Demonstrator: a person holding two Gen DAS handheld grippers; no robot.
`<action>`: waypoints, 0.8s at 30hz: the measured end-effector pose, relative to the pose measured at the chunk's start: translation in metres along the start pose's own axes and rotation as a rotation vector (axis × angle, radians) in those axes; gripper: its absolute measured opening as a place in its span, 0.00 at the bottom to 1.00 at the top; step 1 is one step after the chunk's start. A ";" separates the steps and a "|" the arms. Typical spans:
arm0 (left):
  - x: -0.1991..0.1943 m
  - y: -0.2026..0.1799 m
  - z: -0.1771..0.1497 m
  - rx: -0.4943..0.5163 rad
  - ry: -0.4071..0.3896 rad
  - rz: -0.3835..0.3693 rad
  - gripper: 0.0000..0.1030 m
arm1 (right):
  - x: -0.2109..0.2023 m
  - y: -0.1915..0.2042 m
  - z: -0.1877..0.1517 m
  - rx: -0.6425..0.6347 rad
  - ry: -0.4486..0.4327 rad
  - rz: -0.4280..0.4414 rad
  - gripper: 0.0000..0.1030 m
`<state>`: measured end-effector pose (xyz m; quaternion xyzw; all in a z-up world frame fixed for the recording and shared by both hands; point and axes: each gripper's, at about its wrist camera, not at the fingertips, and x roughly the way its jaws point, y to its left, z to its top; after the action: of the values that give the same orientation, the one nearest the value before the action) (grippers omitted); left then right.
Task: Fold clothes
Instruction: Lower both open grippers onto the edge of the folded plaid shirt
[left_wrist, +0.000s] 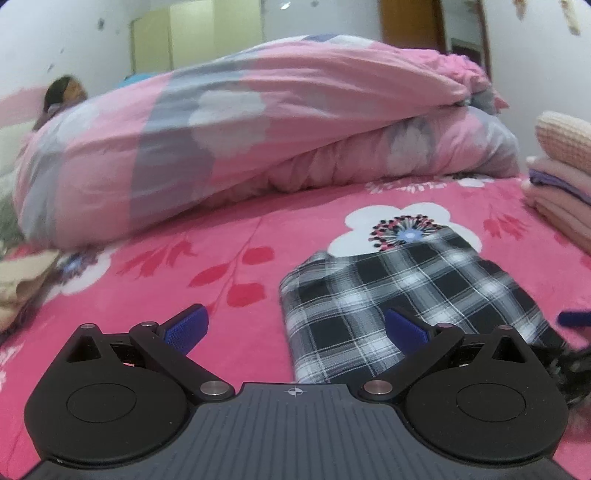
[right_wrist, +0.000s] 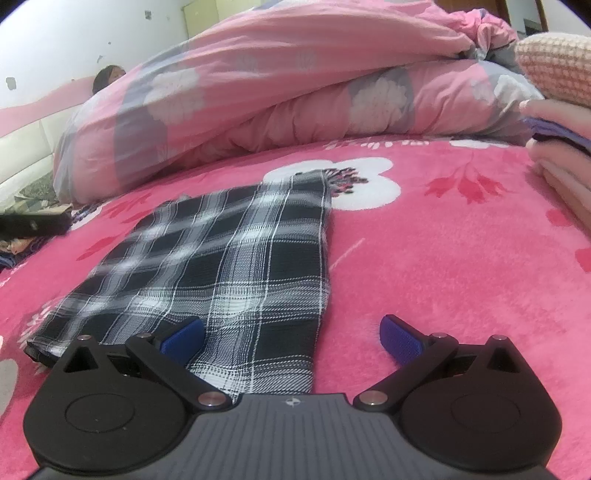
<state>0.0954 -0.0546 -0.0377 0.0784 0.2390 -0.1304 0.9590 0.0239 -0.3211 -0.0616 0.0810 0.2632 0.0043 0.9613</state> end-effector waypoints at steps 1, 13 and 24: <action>0.003 -0.001 -0.002 0.009 -0.006 -0.014 1.00 | -0.003 0.000 0.001 0.003 -0.011 -0.010 1.00; 0.041 0.018 -0.012 -0.050 0.001 -0.146 0.67 | -0.012 0.035 0.050 -0.084 -0.154 -0.032 0.77; 0.054 0.020 -0.028 -0.057 0.092 -0.257 0.47 | 0.055 0.046 0.036 -0.192 0.069 -0.086 0.31</action>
<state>0.1345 -0.0411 -0.0862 0.0257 0.2947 -0.2416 0.9242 0.0910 -0.2783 -0.0513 -0.0230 0.2979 -0.0087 0.9543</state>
